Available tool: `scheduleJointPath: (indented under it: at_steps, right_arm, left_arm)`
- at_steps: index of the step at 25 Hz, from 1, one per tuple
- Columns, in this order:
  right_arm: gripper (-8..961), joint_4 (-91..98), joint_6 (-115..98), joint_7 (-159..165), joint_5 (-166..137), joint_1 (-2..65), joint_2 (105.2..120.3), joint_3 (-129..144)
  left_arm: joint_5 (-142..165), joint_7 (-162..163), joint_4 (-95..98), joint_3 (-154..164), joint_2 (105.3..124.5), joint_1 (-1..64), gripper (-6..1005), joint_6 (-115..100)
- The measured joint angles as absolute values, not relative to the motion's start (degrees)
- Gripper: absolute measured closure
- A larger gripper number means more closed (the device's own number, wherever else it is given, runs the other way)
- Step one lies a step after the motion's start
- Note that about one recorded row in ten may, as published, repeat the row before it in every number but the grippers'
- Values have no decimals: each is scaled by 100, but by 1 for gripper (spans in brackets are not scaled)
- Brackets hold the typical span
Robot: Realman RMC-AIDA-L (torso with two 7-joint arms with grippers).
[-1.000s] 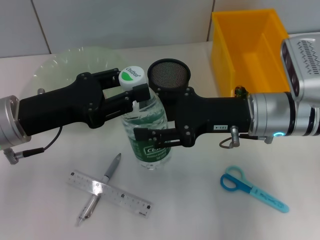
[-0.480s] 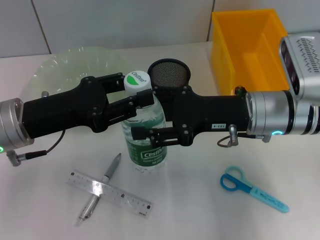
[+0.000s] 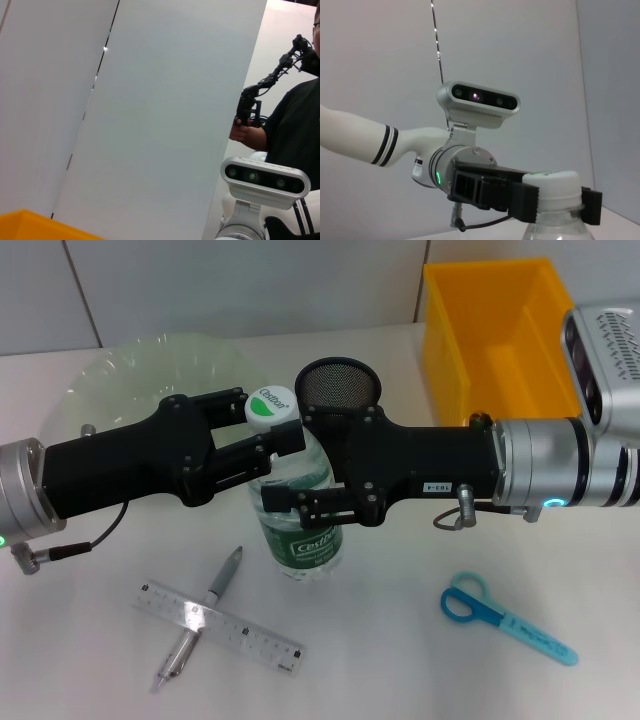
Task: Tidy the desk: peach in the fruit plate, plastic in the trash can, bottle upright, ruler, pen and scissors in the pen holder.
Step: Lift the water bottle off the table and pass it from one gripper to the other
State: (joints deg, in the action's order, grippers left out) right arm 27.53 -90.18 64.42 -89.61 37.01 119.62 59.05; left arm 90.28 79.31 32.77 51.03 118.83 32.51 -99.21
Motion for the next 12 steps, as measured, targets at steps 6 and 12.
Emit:
scheduleJointPath:
  at_steps: [6, 12]
  right_arm:
    - [205, 2746, -9013, 6442, -8960, 3700, 11962, 5904]
    - [205, 2742, -9008, 6442, -8960, 3700, 11961, 5906]
  left_arm:
    - [9024, 7926, 3278, 5095, 11883, 3251, 535, -9922]
    - [9017, 7928, 3278, 5094, 11883, 3246, 535, -9923]
